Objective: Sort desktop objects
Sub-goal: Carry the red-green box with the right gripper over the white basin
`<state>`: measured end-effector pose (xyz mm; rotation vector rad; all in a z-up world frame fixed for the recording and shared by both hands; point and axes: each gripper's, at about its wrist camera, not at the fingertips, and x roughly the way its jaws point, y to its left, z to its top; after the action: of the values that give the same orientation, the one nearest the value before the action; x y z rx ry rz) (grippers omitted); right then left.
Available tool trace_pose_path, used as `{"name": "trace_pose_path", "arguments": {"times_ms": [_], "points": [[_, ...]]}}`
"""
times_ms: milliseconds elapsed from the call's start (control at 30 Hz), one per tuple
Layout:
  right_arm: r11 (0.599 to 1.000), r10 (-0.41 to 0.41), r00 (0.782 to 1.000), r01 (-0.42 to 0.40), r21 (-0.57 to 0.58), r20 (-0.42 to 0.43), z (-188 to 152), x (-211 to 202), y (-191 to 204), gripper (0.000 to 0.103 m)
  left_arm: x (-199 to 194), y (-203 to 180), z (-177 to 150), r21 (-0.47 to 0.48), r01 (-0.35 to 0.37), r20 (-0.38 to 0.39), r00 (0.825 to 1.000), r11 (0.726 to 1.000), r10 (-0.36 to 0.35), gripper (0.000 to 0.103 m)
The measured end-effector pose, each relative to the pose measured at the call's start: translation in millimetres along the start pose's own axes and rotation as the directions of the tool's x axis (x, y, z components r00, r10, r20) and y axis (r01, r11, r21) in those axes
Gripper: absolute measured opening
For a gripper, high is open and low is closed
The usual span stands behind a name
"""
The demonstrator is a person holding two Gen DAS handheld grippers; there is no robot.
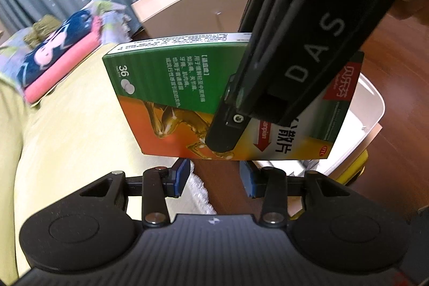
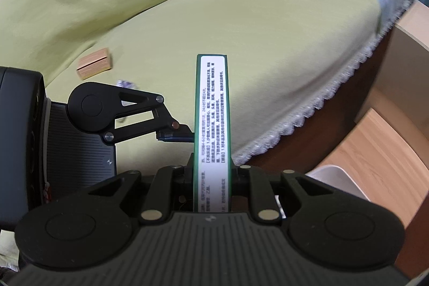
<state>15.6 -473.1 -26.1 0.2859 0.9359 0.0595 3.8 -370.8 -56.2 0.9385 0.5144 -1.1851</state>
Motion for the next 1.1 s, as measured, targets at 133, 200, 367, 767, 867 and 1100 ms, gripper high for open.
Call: {"name": "trace_pose_path", "arguments": {"times_ms": [133,200,367,767,867,1100], "points": [[0.998,-0.026,1.000,0.026,0.054,0.003,-14.0,-8.6,-22.1,0.016,13.1,-11.4,13.3,0.043,0.043,0.002,0.999,0.998,-0.043,0.049],[0.996,-0.037,0.999,0.037,0.085,0.004,-20.7,-10.2,-31.4,0.016,20.6,-16.8,19.2,0.065,0.063,0.001,0.998,0.996,-0.063,0.048],[0.988,-0.070,0.998,0.069,0.139,0.000,-36.4,-17.1,-53.9,0.016,41.3,-26.4,31.8,0.097,0.106,0.001,0.994,0.990,-0.106,0.048],[0.959,-0.137,0.991,0.132,0.250,0.003,-79.4,-24.4,-76.8,0.016,76.3,-57.9,42.6,0.151,0.174,-0.031,0.985,0.973,-0.171,0.048],[0.951,-0.150,0.989,0.145,0.272,-0.003,-90.4,-24.8,-80.1,0.016,86.7,-66.9,45.2,0.181,0.185,-0.044,0.983,0.966,-0.180,0.048],[0.908,-0.188,0.982,0.171,0.383,0.006,-112.0,-25.5,-100.5,0.015,104.3,-76.8,46.2,0.174,0.216,-0.031,0.976,0.961,-0.213,0.050]]}}
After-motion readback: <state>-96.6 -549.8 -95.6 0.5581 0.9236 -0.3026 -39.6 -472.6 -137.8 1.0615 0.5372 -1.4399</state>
